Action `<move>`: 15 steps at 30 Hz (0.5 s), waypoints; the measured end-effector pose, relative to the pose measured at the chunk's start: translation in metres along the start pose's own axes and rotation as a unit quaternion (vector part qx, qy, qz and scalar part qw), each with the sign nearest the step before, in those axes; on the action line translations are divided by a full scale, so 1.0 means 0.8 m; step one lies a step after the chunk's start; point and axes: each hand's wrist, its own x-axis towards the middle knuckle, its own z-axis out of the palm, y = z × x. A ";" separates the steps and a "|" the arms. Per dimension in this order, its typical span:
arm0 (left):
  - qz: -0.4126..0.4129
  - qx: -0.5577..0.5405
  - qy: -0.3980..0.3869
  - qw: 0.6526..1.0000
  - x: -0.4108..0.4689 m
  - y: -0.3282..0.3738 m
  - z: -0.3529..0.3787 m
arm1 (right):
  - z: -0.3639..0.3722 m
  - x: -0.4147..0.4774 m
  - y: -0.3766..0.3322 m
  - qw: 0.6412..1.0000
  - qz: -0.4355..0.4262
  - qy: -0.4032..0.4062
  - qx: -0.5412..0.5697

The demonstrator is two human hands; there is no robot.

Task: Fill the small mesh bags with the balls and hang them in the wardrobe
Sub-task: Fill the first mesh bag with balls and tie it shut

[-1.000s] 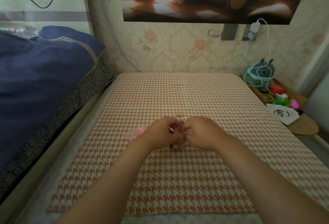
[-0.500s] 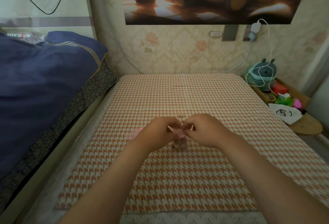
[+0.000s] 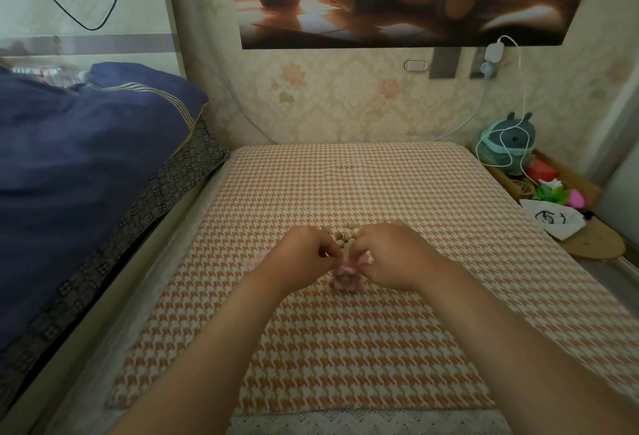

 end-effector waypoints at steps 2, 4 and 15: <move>-0.002 0.003 -0.003 1.000 0.000 0.000 0.000 | 0.001 0.000 0.000 1.000 0.007 -0.017 -0.023; -0.002 0.006 -0.001 1.000 -0.001 0.002 0.001 | 0.001 0.001 -0.001 0.999 0.011 -0.019 -0.037; -0.005 -0.004 0.014 1.000 0.000 0.000 0.003 | 0.003 0.000 -0.002 0.997 0.021 -0.030 -0.073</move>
